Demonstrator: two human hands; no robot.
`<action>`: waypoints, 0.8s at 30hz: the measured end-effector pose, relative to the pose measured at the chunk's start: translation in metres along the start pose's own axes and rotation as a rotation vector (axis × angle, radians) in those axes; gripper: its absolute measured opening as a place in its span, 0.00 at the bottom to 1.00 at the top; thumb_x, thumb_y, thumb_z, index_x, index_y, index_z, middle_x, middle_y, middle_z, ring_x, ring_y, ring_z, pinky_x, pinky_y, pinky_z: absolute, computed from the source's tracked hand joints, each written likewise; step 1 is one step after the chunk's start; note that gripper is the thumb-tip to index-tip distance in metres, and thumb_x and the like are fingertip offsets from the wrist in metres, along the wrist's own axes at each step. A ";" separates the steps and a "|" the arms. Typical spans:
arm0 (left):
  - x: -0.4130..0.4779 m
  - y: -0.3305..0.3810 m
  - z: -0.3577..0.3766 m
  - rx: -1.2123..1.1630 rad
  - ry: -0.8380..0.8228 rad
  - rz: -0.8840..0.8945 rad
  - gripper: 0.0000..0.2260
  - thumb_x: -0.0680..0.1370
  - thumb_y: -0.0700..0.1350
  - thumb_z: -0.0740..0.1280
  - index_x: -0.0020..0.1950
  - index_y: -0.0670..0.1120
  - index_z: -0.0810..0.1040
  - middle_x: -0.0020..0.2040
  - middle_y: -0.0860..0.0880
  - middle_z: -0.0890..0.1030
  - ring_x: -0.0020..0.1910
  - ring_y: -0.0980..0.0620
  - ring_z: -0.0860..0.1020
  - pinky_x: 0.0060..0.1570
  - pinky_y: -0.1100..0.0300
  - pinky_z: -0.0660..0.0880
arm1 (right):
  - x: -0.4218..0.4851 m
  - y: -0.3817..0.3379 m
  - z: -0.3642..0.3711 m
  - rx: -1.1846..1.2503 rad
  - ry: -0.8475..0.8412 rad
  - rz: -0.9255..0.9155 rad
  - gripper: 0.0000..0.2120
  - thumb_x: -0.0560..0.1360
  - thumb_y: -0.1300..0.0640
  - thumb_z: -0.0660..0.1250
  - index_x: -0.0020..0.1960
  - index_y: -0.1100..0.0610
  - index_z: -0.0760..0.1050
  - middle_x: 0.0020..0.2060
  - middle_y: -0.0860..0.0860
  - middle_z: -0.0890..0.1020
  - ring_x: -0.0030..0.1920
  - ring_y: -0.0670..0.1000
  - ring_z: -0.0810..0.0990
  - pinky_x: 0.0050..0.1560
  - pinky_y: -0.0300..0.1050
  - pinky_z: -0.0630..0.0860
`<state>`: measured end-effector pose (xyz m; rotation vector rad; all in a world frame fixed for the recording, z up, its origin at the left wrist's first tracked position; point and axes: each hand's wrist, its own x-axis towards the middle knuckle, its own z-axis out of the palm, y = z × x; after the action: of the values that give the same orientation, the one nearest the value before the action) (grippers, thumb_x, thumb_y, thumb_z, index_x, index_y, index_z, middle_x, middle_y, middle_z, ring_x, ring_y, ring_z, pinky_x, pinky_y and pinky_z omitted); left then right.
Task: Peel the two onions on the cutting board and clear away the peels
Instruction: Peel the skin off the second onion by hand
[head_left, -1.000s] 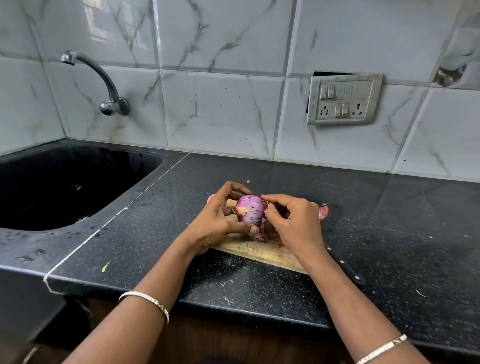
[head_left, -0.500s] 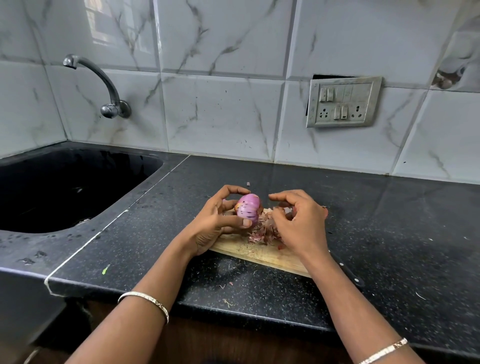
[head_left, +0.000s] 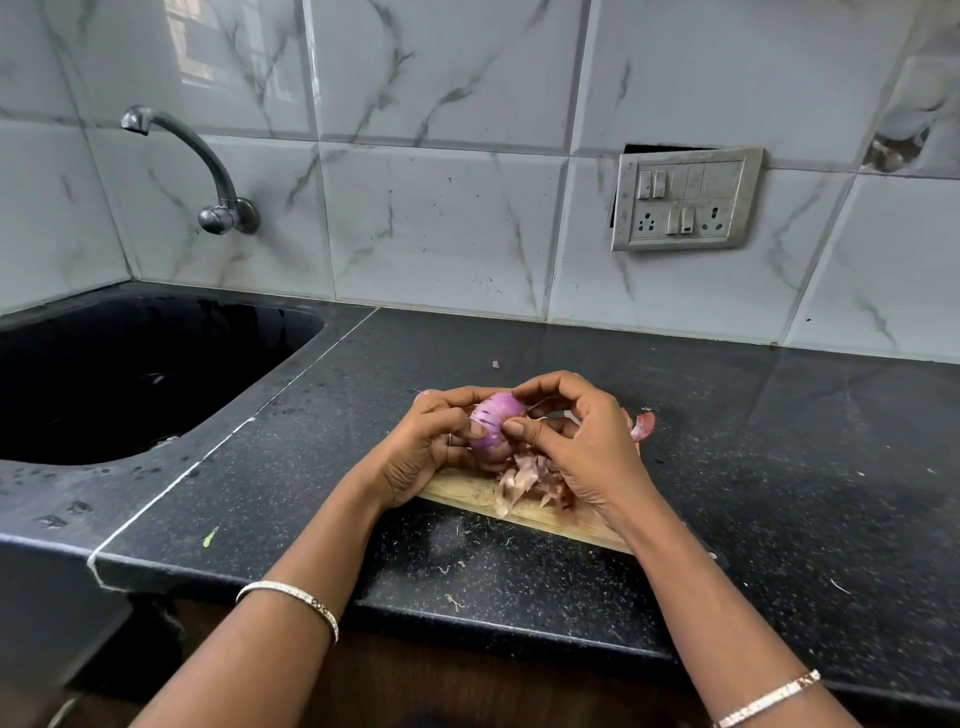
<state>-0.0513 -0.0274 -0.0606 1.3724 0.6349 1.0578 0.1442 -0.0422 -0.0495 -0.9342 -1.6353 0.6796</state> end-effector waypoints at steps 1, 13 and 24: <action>0.000 0.000 0.000 -0.003 0.002 0.000 0.26 0.63 0.45 0.69 0.62 0.42 0.83 0.54 0.37 0.83 0.44 0.45 0.84 0.52 0.46 0.81 | 0.000 0.000 0.000 0.007 0.006 0.004 0.14 0.68 0.60 0.81 0.50 0.52 0.82 0.49 0.50 0.84 0.49 0.50 0.84 0.53 0.53 0.83; 0.003 -0.003 0.000 0.002 0.025 -0.012 0.31 0.63 0.48 0.68 0.66 0.40 0.81 0.54 0.36 0.83 0.44 0.45 0.83 0.48 0.50 0.81 | 0.000 0.003 0.001 0.090 -0.043 0.078 0.09 0.70 0.63 0.78 0.45 0.52 0.82 0.41 0.51 0.86 0.43 0.48 0.83 0.48 0.44 0.80; 0.003 -0.002 0.004 -0.100 0.146 -0.025 0.18 0.73 0.44 0.65 0.59 0.37 0.81 0.51 0.33 0.84 0.46 0.42 0.85 0.41 0.54 0.84 | -0.001 -0.001 -0.003 -0.287 0.116 -0.047 0.10 0.74 0.66 0.73 0.50 0.52 0.81 0.46 0.45 0.80 0.45 0.40 0.79 0.45 0.27 0.72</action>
<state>-0.0463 -0.0266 -0.0610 1.2055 0.6947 1.1611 0.1470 -0.0435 -0.0486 -1.1141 -1.6718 0.3561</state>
